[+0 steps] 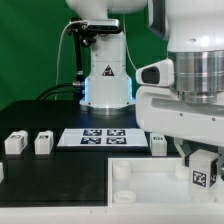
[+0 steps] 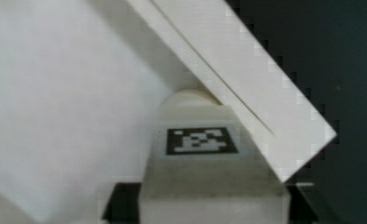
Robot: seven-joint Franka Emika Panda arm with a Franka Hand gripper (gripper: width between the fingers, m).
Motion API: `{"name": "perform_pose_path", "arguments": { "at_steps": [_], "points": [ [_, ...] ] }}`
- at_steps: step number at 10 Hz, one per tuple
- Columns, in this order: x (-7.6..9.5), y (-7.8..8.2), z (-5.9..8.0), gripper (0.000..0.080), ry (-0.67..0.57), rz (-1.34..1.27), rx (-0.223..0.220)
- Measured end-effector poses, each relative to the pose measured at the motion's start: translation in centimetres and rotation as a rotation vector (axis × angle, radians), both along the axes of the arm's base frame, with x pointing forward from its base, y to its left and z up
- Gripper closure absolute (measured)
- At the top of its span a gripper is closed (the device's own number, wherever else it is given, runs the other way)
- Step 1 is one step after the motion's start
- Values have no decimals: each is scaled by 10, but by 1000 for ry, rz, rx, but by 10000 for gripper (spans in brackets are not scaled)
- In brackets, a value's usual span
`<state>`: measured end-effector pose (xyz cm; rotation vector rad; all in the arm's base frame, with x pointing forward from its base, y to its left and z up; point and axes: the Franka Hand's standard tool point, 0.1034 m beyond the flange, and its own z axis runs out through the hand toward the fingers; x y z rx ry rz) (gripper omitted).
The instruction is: Assemble one leg
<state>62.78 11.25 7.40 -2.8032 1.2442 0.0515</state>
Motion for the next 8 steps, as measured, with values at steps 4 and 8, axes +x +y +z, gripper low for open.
{"name": "perform_pose_path", "arguments": {
  "at_steps": [4, 8],
  "points": [
    [0, 0, -3, 508, 69, -677, 61],
    [0, 2, -3, 507, 101, -1048, 68]
  ]
}}
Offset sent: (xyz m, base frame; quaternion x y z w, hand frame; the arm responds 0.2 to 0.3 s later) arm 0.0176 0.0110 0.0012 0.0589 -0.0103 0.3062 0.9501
